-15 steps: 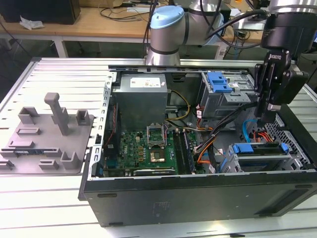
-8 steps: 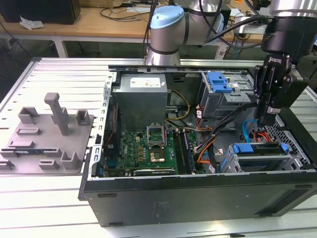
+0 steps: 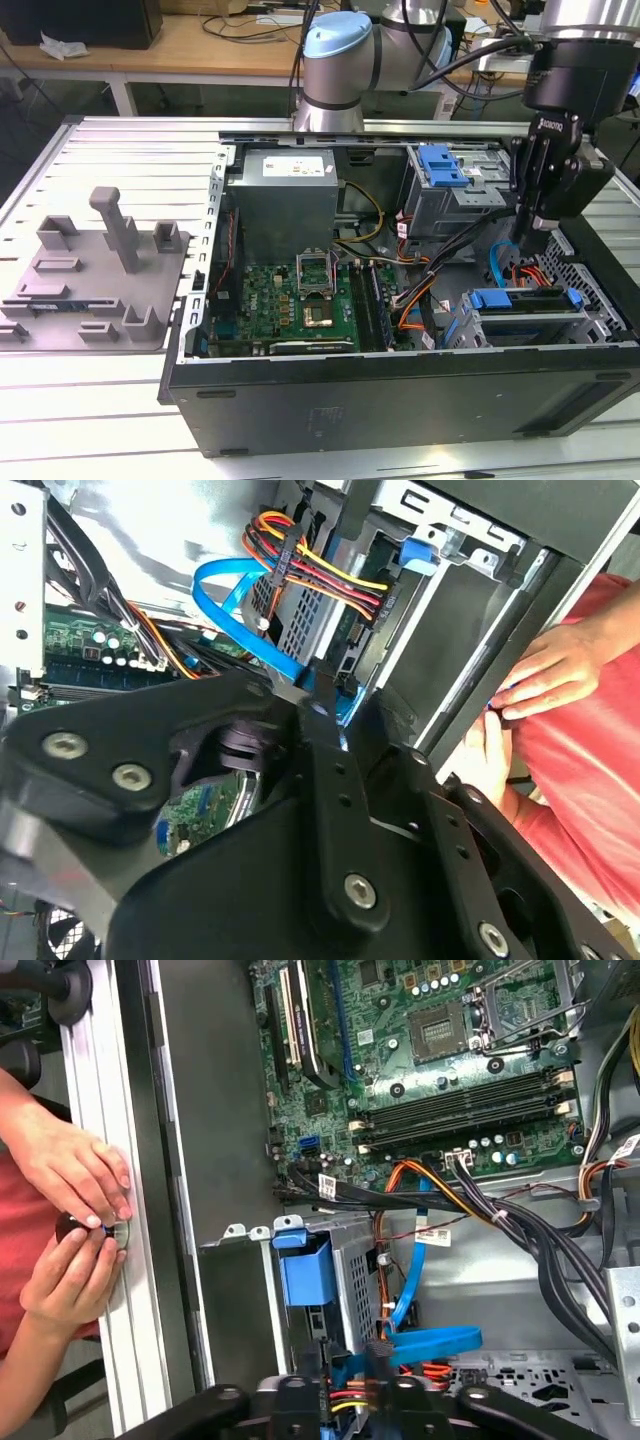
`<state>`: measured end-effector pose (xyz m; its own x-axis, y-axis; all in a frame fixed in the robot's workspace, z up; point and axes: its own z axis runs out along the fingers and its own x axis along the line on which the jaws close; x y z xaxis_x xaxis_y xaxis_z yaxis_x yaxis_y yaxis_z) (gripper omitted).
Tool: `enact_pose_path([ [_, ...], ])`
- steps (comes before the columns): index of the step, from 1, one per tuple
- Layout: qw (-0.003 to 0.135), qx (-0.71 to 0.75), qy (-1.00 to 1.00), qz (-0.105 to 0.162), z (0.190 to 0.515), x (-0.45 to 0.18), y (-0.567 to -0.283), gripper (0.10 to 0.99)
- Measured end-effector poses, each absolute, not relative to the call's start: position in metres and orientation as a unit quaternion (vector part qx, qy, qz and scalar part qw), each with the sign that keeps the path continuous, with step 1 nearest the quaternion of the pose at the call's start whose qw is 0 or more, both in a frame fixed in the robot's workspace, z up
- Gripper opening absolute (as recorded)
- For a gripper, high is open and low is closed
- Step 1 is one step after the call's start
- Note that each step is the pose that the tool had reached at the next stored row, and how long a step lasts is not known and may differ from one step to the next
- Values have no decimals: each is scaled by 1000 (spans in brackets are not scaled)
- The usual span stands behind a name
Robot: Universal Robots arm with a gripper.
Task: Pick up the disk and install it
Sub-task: 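Insert the second disk wire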
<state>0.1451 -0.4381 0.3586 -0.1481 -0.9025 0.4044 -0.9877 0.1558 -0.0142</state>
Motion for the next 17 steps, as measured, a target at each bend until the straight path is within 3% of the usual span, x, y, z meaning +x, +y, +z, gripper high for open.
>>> enact_pose_path([
  [1, 153, 635, -745, 140, 359, 145, -438, 278],
  [2, 153, 635, -745, 140, 358, 145, -438, 208],
  [17, 148, 635, -746, 136, 358, 145, -445, 161],
])
